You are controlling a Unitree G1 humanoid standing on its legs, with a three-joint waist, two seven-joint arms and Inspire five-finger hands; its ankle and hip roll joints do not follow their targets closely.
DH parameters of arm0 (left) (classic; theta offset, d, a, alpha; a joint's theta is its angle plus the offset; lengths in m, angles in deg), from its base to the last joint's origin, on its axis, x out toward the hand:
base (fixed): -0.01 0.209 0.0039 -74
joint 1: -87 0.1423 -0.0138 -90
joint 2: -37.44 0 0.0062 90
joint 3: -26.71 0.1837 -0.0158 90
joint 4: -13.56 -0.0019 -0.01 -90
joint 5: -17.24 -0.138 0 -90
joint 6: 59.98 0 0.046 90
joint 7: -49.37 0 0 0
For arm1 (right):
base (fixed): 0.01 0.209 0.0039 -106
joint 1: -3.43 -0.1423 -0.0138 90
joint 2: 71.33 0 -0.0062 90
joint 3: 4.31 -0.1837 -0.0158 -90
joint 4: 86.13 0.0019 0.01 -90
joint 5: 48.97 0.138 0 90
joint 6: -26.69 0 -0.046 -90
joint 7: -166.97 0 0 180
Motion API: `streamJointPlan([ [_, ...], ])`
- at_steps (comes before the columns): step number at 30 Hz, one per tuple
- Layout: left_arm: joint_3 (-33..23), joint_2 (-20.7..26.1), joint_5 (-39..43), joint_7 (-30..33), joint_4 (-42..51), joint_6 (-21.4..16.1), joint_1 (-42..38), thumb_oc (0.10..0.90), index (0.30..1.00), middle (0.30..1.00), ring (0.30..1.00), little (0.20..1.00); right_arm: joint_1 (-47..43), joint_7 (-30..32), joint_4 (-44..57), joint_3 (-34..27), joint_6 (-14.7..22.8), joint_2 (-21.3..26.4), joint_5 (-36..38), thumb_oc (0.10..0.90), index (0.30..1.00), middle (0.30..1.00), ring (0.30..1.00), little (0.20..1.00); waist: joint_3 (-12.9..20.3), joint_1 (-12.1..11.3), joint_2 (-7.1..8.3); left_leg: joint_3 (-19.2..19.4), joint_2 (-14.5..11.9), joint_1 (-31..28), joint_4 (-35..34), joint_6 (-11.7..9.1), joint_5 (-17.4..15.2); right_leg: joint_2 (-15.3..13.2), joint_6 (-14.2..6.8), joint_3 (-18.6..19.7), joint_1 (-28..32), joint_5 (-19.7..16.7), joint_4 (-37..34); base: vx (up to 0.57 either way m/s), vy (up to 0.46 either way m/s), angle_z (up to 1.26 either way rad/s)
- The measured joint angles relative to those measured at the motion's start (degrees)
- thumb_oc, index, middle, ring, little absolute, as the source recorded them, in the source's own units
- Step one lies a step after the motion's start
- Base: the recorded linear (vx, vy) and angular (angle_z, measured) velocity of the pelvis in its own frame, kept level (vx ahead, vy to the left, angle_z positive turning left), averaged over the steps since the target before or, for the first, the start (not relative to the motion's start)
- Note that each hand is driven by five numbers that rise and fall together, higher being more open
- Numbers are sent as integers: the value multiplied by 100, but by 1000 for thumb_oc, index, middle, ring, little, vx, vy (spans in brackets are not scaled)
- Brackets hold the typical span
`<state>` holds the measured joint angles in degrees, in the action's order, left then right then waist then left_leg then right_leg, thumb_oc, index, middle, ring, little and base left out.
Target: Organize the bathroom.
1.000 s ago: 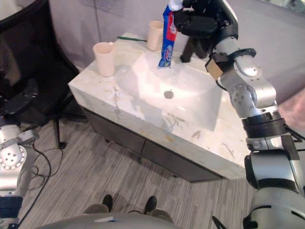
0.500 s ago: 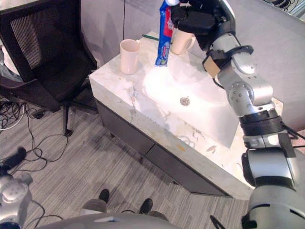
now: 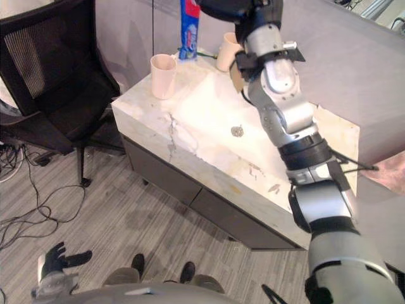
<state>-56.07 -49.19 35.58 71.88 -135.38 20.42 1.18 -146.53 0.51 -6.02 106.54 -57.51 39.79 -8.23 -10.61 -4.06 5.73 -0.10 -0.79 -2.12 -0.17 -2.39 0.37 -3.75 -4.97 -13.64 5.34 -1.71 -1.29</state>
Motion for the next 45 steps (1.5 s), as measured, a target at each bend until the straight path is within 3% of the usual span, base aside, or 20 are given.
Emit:
streamJointPlan([
  [3,309,-40,-225,-155,-114,-15,-497,800,900,900,900,900,-55,180,-91,97,110,141,-54,400,300,300,300,300,27,172,-68,101,42,382,565,-51,27,60,65,214,57,203,63,65,53,78],
  [4,313,-52,-225,-252,-109,-11,-681,800,900,900,900,900,-143,205,-230,153,107,140,-223,400,300,300,300,300,15,181,-37,190,41,807,1332,-163,-46,111,330,473,-17,435,154,19,89,48],
  [7,358,-98,-221,-342,-81,-7,-787,800,900,900,900,900,-169,186,-238,305,107,124,-227,400,300,300,300,300,3,113,-80,412,-72,1164,2179,-248,31,29,384,536,7,380,402,89,215,11],
  [9,357,-30,-203,-373,-85,152,-784,800,900,900,900,900,-171,195,-123,332,113,65,-232,400,300,300,300,300,7,235,-38,501,-279,1124,2385,-22,-497,13,488,532,25,369,404,133,282,-10],
  [11,390,-7,-218,-410,-68,355,-819,800,900,900,900,900,-182,211,123,363,114,59,-231,400,300,300,300,300,8,510,7,384,-760,868,2117,-119,-664,18,507,557,7,352,403,142,340,2],
  [14,665,-56,-204,-427,13,515,-859,800,900,900,900,900,-187,237,70,414,114,85,-225,400,300,300,300,300,36,742,-70,234,-1044,129,823,-282,-443,30,408,740,-37,295,417,142,424,-21],
  [16,770,-135,-224,-447,-36,568,-944,800,900,900,900,900,-172,307,77,436,115,98,-229,400,300,300,300,300,50,885,-231,459,-1000,-76,409,-307,-181,26,245,767,-53,274,421,101,309,-7],
  [17,799,-136,-229,-476,-78,584,-994,800,900,900,900,900,-119,361,91,438,113,99,-227,400,300,300,300,300,62,988,-195,476,-878,-147,254,-462,-126,-93,193,758,-88,267,456,104,313,14],
  [21,1082,-113,-224,-574,-352,546,-1176,800,900,900,900,900,-55,388,223,435,115,31,-344,400,300,300,300,300,135,995,-168,424,-204,-152,54,-62,-55,-699,-35,738,-257,115,674,137,399,20],
  [24,1099,-57,-228,-656,-566,488,-1134,800,900,900,900,900,152,432,363,459,114,-85,-682,400,300,300,300,300,191,956,-306,431,-116,-256,-114,75,29,-886,-68,631,-528,81,1256,113,271,8],
  [25,1099,83,-238,-769,-653,497,-973,800,900,900,900,900,264,432,389,454,119,-121,-848,400,300,300,300,300,171,865,-404,520,-68,-325,-119,201,5,-1117,-109,378,-1033,112,2196,142,145,-9],
  [27,1067,218,-331,-794,-616,497,-694,800,900,900,900,900,318,378,390,465,115,-224,-890,400,300,300,300,300,137,780,-500,658,-65,-492,-237,323,-65,-1056,-157,244,-1278,95,2436,173,72,-41],
  [29,987,351,-338,-816,-623,677,-348,800,900,900,900,900,318,368,411,462,118,-410,-915,400,300,300,300,300,157,758,-546,859,-154,-754,-451,287,-11,-531,-152,266,-1431,304,2098,197,-55,-48],
  [33,980,360,-595,-806,-627,737,-235,800,900,900,900,900,268,478,364,469,120,-481,-1110,400,300,300,300,300,292,703,-340,1033,-149,-792,-456,136,-155,9,-168,-227,-1539,176,837,187,-49,-19],
  [35,976,286,-642,-830,-619,737,-194,800,900,900,900,900,295,486,236,468,120,-519,-1103,400,300,300,300,300,375,767,-251,939,-118,-861,-457,46,-219,92,199,-113,-1368,-418,611,143,-25,2],
  [38,979,99,-781,-868,-661,713,-366,800,900,900,900,900,305,446,-58,490,127,-379,-1097,400,300,300,300,300,429,731,-265,919,-286,-514,425,-236,-470,325,347,110,-1127,-416,271,134,-52,5],
  [40,922,-18,-782,-912,-687,660,-449,800,900,900,900,900,300,439,-125,487,128,-330,-1080,400,300,300,300,300,423,697,-241,895,-312,-129,1376,-413,-594,323,639,148,-908,-554,30,92,-32,-9],
  [41,868,-118,-779,-916,-688,583,-443,800,900,900,900,900,301,440,-125,517,127,-349,-1054,400,300,300,300,300,394,575,-223,835,-316,190,2291,-471,-657,316,999,286,-733,-558,-81,87,14,-41],
  [43,872,-173,-780,-932,-673,568,-455,800,900,900,900,900,299,475,-101,565,133,-437,-1057,400,300,300,300,300,327,456,-239,282,-156,829,3570,-436,-753,373,1137,526,-540,-422,-147,130,57,-68],
  [45,873,-141,-780,-927,-622,599,-482,800,900,900,900,900,300,493,-100,602,134,-548,-1064,400,300,300,300,300,274,441,-186,246,-154,1092,3467,-387,-795,438,1140,613,-391,-442,-267,165,105,-50],
])
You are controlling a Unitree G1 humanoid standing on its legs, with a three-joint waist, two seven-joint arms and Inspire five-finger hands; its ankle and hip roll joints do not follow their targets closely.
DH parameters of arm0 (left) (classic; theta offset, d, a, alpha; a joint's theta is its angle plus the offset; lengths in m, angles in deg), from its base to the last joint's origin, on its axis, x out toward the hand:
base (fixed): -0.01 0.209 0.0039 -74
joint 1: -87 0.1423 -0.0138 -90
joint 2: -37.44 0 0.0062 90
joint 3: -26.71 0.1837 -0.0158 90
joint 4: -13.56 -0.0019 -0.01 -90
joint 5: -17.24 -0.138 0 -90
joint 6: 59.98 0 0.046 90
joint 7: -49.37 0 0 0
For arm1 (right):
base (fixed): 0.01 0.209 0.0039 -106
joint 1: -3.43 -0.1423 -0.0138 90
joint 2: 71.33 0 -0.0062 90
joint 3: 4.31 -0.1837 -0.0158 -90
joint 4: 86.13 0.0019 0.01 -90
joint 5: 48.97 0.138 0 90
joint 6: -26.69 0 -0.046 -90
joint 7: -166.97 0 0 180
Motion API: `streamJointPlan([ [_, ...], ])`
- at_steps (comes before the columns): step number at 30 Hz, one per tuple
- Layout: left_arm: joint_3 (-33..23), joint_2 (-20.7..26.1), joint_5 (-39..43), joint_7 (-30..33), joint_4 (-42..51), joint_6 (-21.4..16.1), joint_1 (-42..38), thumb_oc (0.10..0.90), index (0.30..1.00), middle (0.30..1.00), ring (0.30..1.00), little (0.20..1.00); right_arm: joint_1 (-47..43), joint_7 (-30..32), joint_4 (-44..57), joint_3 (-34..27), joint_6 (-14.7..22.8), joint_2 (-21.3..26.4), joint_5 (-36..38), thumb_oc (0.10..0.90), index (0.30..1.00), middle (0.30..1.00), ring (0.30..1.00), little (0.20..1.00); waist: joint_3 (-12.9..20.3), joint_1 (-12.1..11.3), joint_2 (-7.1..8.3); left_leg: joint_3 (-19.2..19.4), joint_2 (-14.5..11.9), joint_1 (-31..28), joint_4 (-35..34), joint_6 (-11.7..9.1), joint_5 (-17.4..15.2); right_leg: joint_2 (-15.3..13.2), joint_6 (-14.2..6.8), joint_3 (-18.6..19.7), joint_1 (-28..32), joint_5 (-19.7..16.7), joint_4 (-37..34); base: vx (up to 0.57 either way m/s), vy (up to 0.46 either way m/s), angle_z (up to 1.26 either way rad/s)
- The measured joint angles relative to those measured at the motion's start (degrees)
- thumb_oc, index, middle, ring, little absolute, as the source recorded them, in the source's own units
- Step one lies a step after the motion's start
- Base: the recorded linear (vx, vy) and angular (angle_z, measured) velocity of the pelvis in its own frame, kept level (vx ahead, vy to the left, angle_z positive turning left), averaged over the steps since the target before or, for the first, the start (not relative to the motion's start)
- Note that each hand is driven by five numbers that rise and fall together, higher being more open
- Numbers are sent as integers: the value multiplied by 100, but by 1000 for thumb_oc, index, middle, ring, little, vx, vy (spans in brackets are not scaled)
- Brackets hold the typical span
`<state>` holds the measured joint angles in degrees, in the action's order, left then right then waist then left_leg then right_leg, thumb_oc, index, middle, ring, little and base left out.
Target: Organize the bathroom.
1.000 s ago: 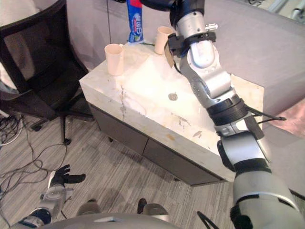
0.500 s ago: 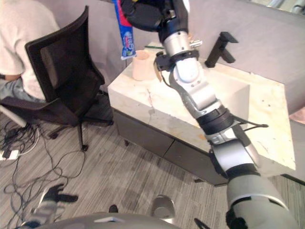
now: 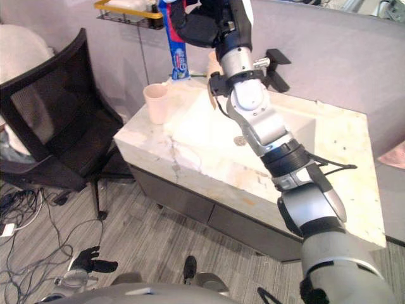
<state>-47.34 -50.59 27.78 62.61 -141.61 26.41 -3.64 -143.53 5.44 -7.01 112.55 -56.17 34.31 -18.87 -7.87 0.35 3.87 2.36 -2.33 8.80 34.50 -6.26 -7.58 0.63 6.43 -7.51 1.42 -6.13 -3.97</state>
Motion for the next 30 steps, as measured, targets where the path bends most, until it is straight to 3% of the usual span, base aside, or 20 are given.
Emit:
streamJointPlan([
  [3,79,8,3,63,160,120,-125,800,900,900,900,900,4,203,0,176,59,-251,-47,400,300,300,300,300,-19,161,14,32,-69,-57,-2004,347,275,207,-50,45,149,44,-94,236,171,-20],
  [4,151,6,0,75,163,137,-196,800,900,900,900,900,3,235,6,196,66,-273,-48,400,300,300,300,300,-22,175,20,82,-105,-99,-2358,322,412,230,-48,43,147,55,-90,121,94,-5],
  [7,393,-24,-25,80,286,136,-432,800,900,900,900,900,5,239,63,244,67,-262,-46,400,300,300,300,300,-17,260,35,152,-232,-244,-2720,395,738,257,-113,32,163,157,-85,188,185,2],
  [9,514,-64,-72,114,314,128,-430,800,900,900,900,900,6,240,151,245,69,-246,-38,400,300,300,300,300,22,328,-112,-9,-253,-650,-3192,362,929,323,-217,58,163,220,-56,121,132,1],
  [10,515,-75,-71,122,266,134,-430,800,900,900,900,900,48,252,185,239,100,-247,-38,400,300,300,300,300,32,341,-104,21,-218,-792,-3488,265,1113,281,-305,93,161,209,-52,115,110,-15],
  [11,522,-83,-72,144,255,141,-395,800,900,900,900,900,52,235,187,243,100,-252,-36,400,300,300,300,300,31,323,-108,87,-141,-930,-3712,326,1201,195,-387,154,165,240,-51,119,112,-13],
  [17,556,48,-77,179,25,141,-328,800,900,900,900,900,110,203,205,242,97,-309,-37,400,300,300,300,300,24,192,-157,132,170,-1101,-3922,406,1241,-153,-705,170,175,442,95,89,96,4],
  [23,544,175,-182,222,46,129,-332,800,900,900,900,900,126,113,217,242,95,-570,-36,400,300,300,300,300,-1,84,-228,119,187,-1194,-3929,465,1200,-161,-731,164,296,452,77,31,31,4],
  [30,553,66,-220,227,101,132,-306,800,900,900,900,900,214,70,218,242,95,-758,-47,400,300,300,300,300,13,141,-271,153,112,-1227,-3943,516,1125,-89,-752,186,303,465,94,10,-9,-3],
])
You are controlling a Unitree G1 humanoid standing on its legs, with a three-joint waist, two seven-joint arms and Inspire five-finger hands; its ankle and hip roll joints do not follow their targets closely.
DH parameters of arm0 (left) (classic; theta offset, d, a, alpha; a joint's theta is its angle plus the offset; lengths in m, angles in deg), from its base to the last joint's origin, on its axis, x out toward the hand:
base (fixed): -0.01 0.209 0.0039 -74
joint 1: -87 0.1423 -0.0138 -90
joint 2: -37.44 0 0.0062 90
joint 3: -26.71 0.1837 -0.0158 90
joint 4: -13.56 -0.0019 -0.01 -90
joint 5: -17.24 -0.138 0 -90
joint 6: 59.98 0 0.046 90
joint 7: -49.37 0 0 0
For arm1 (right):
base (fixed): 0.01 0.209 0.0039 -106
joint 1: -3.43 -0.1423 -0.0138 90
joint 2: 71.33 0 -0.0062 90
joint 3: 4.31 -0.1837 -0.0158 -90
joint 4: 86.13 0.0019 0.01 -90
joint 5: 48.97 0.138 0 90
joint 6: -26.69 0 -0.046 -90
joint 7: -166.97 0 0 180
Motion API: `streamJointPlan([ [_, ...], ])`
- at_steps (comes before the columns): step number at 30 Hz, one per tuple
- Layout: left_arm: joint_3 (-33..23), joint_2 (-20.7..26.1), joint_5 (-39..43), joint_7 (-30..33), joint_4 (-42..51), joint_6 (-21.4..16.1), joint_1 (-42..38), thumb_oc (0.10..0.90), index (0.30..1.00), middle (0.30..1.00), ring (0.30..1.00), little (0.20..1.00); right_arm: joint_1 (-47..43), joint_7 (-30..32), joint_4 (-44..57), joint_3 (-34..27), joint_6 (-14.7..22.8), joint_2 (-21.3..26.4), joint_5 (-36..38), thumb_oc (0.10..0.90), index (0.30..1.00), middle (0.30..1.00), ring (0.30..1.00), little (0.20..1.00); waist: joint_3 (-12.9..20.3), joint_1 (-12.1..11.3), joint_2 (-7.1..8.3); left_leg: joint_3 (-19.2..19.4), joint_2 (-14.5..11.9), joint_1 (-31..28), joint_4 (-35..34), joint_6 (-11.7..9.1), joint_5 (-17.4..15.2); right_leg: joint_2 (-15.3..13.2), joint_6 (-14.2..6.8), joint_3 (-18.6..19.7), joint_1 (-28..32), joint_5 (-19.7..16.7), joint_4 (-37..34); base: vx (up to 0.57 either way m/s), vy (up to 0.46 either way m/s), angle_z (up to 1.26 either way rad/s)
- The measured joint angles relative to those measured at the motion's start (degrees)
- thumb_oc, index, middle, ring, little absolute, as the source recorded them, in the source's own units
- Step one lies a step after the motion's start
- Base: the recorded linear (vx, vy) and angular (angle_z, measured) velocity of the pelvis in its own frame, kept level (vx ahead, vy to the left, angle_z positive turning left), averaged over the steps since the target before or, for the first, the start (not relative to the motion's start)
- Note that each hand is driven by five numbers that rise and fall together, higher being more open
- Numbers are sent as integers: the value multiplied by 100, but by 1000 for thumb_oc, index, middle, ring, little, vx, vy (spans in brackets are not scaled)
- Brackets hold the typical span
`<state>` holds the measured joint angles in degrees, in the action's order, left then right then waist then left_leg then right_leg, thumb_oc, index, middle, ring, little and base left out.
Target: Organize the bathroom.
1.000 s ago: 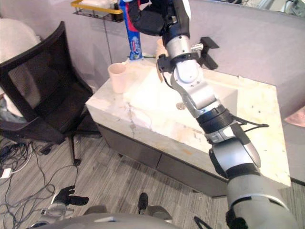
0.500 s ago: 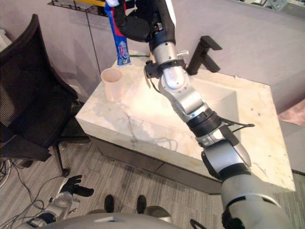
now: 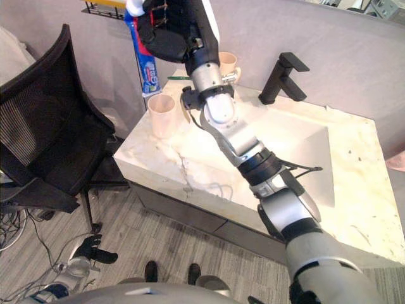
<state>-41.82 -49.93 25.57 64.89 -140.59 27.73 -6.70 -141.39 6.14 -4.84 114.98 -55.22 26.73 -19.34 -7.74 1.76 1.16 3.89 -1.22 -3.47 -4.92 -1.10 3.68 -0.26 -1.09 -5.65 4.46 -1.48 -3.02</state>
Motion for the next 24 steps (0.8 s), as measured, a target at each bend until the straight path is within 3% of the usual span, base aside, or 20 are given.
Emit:
streamJointPlan([
  [12,0,-39,-3,3,79,39,358,800,900,900,900,900,268,-12,0,2,-1,-160,0,400,300,300,300,300,175,-27,-34,10,-20,10,11,13,15,30,29,32,-8,-28,-18,43,-14,0],
  [24,-36,-37,-33,7,134,35,563,800,900,900,900,900,482,-15,-61,63,-1,-246,-2,400,300,300,300,300,176,-205,-34,-43,-10,20,8,7,10,24,22,-32,6,-22,-8,66,-8,3],
])
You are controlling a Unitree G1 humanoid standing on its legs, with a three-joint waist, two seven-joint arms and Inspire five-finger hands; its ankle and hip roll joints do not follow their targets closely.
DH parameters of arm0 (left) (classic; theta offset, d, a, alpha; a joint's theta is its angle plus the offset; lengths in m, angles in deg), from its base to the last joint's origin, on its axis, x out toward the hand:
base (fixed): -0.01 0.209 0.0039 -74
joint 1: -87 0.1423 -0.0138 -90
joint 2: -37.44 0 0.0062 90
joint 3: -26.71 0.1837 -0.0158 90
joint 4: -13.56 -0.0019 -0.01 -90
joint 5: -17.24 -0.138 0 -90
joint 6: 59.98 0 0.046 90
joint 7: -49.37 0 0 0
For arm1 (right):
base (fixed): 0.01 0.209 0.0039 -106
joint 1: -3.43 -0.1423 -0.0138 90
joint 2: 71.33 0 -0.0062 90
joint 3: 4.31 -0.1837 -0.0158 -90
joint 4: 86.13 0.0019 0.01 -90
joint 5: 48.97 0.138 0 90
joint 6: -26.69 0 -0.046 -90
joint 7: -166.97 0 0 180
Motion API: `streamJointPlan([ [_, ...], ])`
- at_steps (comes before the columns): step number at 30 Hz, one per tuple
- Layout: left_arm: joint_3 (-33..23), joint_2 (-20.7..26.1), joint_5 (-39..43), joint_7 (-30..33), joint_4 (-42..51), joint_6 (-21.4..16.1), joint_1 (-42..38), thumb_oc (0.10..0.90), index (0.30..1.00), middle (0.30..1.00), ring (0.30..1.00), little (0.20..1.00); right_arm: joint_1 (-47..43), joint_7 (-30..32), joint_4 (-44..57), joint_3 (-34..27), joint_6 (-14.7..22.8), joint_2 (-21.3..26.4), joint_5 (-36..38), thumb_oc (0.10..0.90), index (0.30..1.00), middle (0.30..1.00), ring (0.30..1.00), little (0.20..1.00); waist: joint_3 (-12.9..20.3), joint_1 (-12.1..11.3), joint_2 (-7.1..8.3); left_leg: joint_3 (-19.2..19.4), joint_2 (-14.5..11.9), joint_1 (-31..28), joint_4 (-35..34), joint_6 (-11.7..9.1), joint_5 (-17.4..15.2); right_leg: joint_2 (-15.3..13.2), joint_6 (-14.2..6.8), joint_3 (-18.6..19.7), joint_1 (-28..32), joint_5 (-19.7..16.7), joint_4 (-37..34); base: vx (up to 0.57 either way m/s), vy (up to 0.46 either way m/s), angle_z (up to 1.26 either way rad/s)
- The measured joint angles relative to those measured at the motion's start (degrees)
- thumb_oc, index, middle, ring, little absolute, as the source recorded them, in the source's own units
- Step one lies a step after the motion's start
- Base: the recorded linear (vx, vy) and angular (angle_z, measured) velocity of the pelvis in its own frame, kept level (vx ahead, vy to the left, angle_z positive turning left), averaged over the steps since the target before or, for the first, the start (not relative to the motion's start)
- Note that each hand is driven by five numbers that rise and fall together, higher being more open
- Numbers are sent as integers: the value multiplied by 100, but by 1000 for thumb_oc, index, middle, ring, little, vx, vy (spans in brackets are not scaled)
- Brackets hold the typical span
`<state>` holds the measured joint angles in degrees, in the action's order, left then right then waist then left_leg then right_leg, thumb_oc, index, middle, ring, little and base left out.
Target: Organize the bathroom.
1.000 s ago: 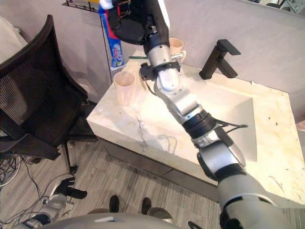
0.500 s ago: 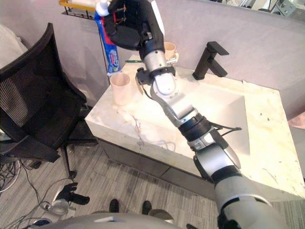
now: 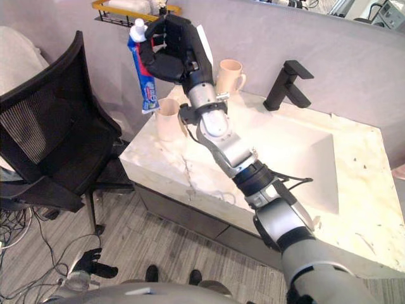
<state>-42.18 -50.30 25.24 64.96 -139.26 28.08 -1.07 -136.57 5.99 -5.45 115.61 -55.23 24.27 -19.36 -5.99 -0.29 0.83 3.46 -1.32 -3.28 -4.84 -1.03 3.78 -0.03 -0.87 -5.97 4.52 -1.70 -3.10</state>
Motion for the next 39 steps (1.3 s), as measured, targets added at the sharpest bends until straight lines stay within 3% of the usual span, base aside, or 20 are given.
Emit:
streamJointPlan([
  [18,-391,32,-193,-26,41,-13,305,800,900,900,900,900,211,3,0,-11,0,89,-10,400,300,300,300,300,-6,-46,-10,-1,37,54,-2,21,-2,-39,-8,-6,-47,9,1,64,4,1],
  [39,-395,54,-416,-104,41,-7,321,800,900,900,900,900,210,-10,-487,-350,2,354,3,400,300,300,300,300,-16,-120,-22,1,76,61,-2,64,-15,-82,-32,-26,-51,25,7,39,8,0],
])
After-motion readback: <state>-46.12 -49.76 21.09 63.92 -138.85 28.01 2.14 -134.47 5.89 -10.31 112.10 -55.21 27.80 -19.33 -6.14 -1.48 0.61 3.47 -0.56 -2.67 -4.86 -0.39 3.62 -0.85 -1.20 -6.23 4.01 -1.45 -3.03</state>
